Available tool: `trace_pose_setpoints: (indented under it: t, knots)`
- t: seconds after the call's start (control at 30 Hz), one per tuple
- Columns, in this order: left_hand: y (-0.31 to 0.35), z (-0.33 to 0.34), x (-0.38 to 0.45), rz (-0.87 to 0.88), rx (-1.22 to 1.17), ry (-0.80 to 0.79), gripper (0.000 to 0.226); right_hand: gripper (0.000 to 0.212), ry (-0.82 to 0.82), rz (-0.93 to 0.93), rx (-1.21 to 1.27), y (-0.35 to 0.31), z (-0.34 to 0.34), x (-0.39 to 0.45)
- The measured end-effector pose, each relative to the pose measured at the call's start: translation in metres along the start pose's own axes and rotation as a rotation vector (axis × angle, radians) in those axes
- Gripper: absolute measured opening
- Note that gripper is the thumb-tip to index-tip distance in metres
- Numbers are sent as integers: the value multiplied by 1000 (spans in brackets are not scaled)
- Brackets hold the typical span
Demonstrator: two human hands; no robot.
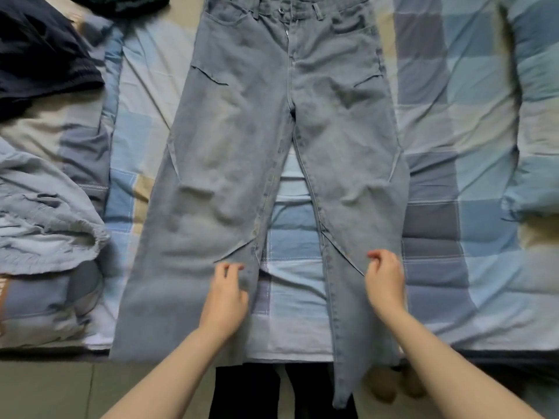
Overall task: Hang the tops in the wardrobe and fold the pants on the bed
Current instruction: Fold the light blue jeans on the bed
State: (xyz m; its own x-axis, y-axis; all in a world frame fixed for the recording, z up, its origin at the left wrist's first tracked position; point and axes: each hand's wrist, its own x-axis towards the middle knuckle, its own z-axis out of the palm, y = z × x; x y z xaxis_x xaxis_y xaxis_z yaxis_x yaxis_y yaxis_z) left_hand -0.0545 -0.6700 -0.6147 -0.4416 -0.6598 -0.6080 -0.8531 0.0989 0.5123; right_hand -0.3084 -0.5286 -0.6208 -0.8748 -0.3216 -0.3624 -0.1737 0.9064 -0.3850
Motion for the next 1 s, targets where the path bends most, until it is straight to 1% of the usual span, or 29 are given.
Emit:
trace_pose_setpoints:
  t: [0.03,0.07,0.1,0.13,0.17,0.23,0.27,0.33,0.4,0.47,0.5,0.53,0.6,0.63,0.67,0.73,0.77,0.83,0.87,0.93,0.97,1.0]
  knots:
    - [19,12,3,-32,-132,-11,42,22,34,107,-21,15,-10,15]
    - [45,35,5,-72,-230,-37,38,23,31,215,-57,40,-21,29]
    - [60,49,9,-116,-311,-60,35,23,-17,276,-87,52,-24,37]
    - [79,69,12,-154,-374,-94,33,23,-89,273,-96,68,-26,45]
    - [95,86,16,-196,-428,-122,33,22,-152,232,-69,74,-25,51]
    - [121,119,27,-271,-491,-158,35,22,-243,158,47,81,-18,63]
    - [131,134,33,-310,-500,-151,37,23,-289,140,111,82,-15,69]
    - [141,153,46,-394,-480,-78,41,22,-386,126,199,77,-9,76]
    - [144,162,56,-460,-432,5,41,6,-458,83,208,74,-12,77]
    - [143,166,59,-453,-384,45,30,14,-477,-16,231,72,-24,70]
    - [139,165,59,-432,-364,52,18,16,-462,-64,257,71,-33,65]
    - [136,165,58,-404,-345,58,12,17,-429,-106,293,73,-44,58]
    - [131,164,56,-352,-296,62,27,14,-334,-164,421,83,-70,46]
    - [128,163,56,-343,-289,61,29,11,-284,-161,503,92,-82,42]
    - [126,163,56,-330,-283,63,30,13,-230,-156,555,103,-95,40]
    - [126,164,56,-291,-282,47,29,27,-142,-161,532,126,-111,42]
    - [126,166,54,-275,-287,34,28,28,-114,-136,491,136,-114,45]
    - [128,169,50,-264,-333,39,24,23,-125,-7,435,157,-105,55]
    - [128,171,47,-272,-390,54,19,27,-196,100,426,164,-99,58]
    - [129,173,39,-334,-540,60,11,36,-452,301,452,177,-87,57]
    - [129,173,34,-377,-617,44,17,32,-577,347,435,182,-85,53]
    - [128,172,29,-414,-693,13,28,27,-682,332,364,185,-87,48]
